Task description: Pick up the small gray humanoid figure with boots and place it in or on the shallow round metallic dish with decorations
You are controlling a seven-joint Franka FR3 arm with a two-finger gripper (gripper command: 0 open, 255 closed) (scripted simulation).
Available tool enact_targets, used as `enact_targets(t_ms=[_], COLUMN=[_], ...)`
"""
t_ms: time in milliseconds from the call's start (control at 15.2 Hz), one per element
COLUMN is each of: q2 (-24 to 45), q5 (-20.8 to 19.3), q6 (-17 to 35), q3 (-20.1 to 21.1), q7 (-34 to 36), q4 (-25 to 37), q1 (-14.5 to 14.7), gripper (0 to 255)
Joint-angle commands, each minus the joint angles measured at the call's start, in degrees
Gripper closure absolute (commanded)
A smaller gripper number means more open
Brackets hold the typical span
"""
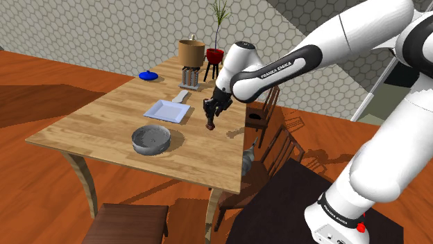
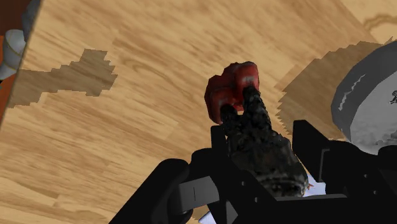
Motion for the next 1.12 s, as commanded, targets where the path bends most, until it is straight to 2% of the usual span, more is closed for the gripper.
enact_targets(t_ms=[0,132,396,1056], q2=[-1.06,-1.81,4.34,21.93], q5=[0.67,1.11,-2.73,-10.60], q6=[-1.68,-2.99,-5.41,-15.04], q3=[0.00,-0.01,1.96,3.38], q7=[-0.61,-0.97,5.36,16.79], q4=[0.66,1.25,9.20,34.36], q1=[0.00,0.03,2.05,10.13], gripper=[255,255,255,255])
